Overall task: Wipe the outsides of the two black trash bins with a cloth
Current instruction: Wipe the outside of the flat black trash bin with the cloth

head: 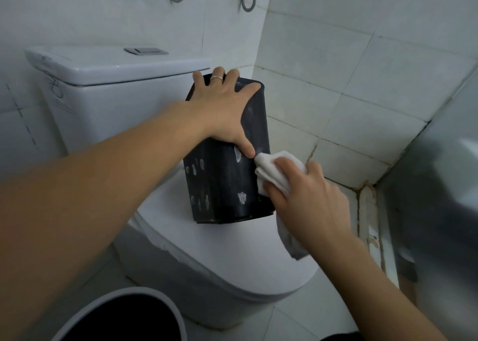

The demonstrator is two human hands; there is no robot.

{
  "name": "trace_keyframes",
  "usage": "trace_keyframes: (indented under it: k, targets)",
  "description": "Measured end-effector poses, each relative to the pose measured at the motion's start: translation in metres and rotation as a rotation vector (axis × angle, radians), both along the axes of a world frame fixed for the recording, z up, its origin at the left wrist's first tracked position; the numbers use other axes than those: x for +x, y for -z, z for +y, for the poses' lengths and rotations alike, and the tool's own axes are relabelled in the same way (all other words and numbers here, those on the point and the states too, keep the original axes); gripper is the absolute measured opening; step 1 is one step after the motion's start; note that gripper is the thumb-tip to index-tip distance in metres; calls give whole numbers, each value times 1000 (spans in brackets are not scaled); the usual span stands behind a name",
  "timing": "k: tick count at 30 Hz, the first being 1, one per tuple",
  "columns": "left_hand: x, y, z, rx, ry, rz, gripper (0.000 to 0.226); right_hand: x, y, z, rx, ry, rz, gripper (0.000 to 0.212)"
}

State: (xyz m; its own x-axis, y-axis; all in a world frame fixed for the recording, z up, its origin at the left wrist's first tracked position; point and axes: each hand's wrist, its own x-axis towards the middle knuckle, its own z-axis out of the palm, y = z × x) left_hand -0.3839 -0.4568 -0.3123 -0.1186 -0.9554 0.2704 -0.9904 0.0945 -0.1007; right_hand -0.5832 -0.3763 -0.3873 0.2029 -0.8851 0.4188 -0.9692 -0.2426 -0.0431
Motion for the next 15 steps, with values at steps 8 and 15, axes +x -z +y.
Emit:
trace_keyframes:
  k: [8, 15]
  targets:
    - [1, 1, 1, 4, -41, -5, 142, -4, 6, 8, 17, 5, 9, 32]
    - [5, -1, 4, 10, -34, 15, 142, -1, 9, 15, -12, 9, 58, 31]
